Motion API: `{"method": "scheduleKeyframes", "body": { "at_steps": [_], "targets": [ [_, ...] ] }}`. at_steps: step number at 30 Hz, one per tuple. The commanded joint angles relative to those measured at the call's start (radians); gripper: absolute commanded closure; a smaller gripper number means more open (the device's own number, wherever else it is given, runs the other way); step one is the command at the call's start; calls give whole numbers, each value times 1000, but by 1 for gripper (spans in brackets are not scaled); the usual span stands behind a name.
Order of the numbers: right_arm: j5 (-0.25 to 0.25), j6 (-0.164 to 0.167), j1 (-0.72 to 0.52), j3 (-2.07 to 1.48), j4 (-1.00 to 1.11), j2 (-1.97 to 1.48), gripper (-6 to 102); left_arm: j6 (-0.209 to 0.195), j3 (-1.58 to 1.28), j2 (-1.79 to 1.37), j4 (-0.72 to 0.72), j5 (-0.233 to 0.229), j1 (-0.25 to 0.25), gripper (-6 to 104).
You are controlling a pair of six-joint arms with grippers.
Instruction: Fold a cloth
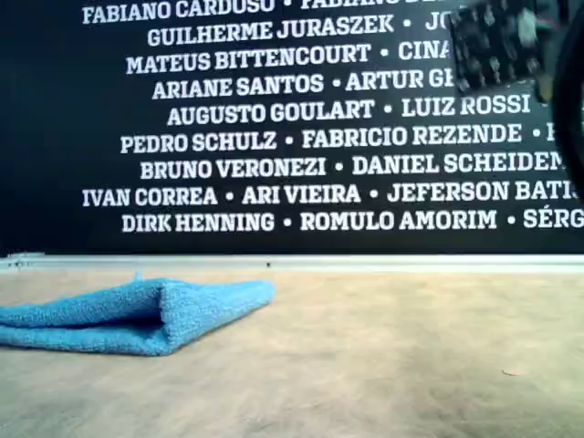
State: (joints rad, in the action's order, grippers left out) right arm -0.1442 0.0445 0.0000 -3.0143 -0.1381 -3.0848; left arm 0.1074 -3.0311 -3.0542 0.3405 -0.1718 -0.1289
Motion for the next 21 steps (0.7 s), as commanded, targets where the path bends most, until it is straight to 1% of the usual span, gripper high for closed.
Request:
{"method": "scheduleKeyframes", "body": {
  "at_steps": [1,2,5,8,10,12,17,21],
  "targets": [
    [15,3,-26,-25,34,-44,93,5,15,-23,34,81,72,49],
    [21,3,-31,-25,26,-44,93,5,15,-23,34,91,77,52],
    [21,3,-31,-25,-20,-44,93,5,15,-23,34,94,78,64],
    [15,3,-31,-25,-112,-44,93,5,15,-23,34,87,78,81],
    [21,3,-31,-25,-187,-44,93,5,15,-23,34,95,78,93],
    [21,3,-31,-25,-261,-44,93,5,15,-23,34,95,78,102],
    [21,3,-31,-25,-431,-44,93,6,15,-21,57,95,78,98],
    [21,3,-31,-25,-517,-46,93,6,15,-21,192,95,77,98]
  ]
}}
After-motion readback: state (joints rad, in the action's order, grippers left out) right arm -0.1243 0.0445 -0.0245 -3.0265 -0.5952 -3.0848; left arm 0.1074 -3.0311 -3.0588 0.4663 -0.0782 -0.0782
